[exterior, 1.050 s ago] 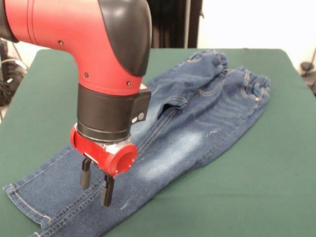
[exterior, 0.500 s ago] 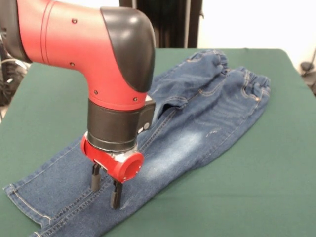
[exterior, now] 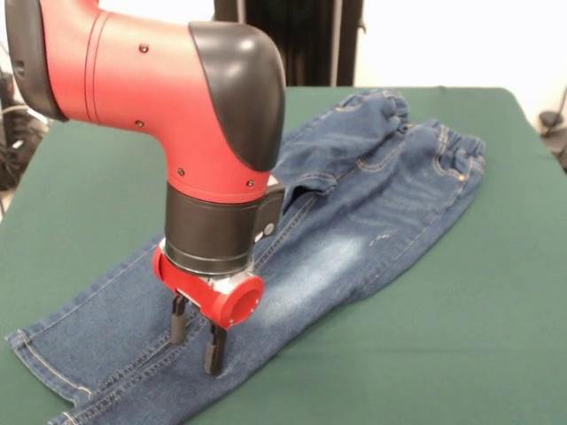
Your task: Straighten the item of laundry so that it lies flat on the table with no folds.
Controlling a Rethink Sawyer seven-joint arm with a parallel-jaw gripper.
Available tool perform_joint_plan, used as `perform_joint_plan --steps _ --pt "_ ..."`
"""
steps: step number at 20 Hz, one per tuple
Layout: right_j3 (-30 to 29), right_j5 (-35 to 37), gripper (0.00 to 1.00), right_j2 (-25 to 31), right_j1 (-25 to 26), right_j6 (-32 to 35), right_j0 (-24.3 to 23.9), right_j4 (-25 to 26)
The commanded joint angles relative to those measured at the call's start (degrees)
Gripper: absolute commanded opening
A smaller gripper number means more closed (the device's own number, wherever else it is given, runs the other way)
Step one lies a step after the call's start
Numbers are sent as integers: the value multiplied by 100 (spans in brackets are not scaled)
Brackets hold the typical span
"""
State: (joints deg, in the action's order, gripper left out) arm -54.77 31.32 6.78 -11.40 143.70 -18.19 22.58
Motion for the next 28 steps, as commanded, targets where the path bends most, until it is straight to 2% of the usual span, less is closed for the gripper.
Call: perform_joint_plan --steps 1,7,11,15,23,26,28 --pt "-932 -592 100 -414 -28 863 458 130" --pt "-1635 -409 100 -468 -553 444 329 -31" --pt "-2205 33 100 -358 -1029 3 186 -161" --pt "-2750 36 100 -62 -1109 -314 -97 -170" --pt "-2571 -523 100 -98 -766 -17 17 34" --pt "-2495 -826 100 -244 -705 295 218 72" --pt "-2511 -655 100 -75 -713 96 116 -1"
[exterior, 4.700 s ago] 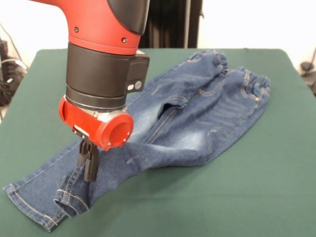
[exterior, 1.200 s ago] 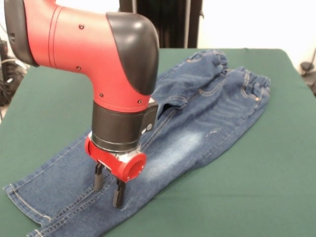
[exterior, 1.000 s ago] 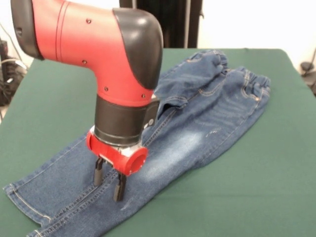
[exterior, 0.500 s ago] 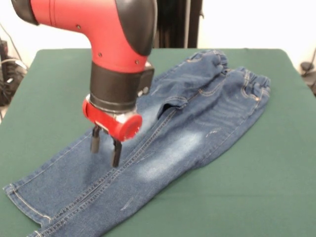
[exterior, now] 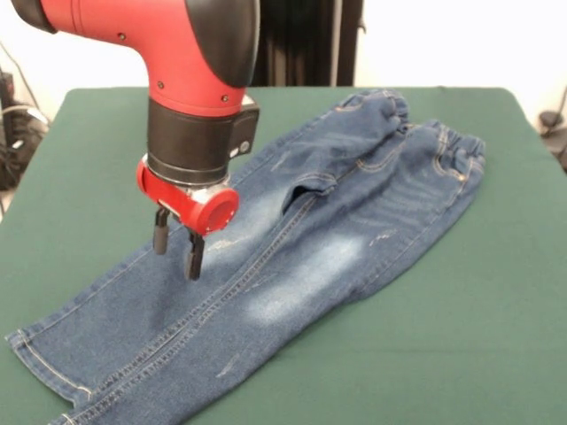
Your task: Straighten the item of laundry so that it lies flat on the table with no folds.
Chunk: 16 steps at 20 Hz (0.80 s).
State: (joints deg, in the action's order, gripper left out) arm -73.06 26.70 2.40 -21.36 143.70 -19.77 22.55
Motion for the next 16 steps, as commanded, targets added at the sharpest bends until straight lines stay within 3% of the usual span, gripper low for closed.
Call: perform_joint_plan --steps 1,9,16 --pt "-657 -173 100 395 291 28 257 10" --pt "-549 -553 100 77 366 372 497 142" --pt "-542 -953 100 125 683 252 302 155"
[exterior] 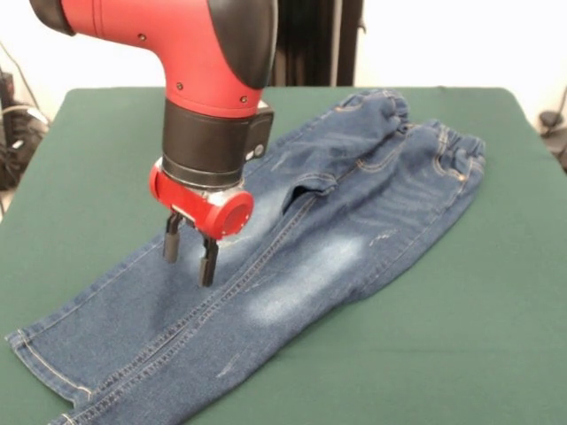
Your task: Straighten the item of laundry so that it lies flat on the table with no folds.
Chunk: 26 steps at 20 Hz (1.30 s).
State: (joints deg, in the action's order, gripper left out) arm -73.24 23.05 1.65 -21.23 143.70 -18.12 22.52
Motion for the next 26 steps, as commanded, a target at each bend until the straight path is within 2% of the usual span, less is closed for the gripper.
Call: perform_joint_plan --steps 1,4,8,14,19,26 --pt "-586 -640 100 235 693 235 83 144" --pt "-743 -993 100 239 812 306 -50 151" --pt "-665 -1394 100 374 1142 150 -350 224" --pt "-525 -1492 100 737 1429 -292 -786 357" --pt "-578 -1396 100 710 1446 -409 -983 467" --pt "-885 -1216 100 534 1194 -498 -1173 592"
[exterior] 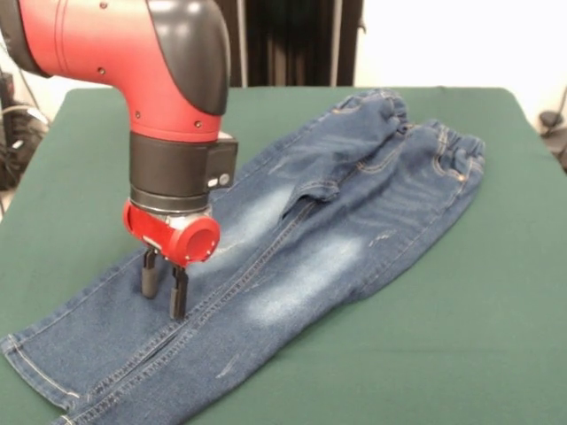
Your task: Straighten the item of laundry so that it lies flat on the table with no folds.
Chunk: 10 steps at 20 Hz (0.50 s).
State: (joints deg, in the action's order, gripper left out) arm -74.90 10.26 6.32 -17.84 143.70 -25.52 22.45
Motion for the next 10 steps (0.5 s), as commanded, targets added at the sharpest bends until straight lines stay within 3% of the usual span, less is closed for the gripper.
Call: perform_joint_plan --steps 1,10 --pt "-749 63 100 36 832 -484 -435 614" --pt "-1302 55 100 -179 533 -402 -565 693"
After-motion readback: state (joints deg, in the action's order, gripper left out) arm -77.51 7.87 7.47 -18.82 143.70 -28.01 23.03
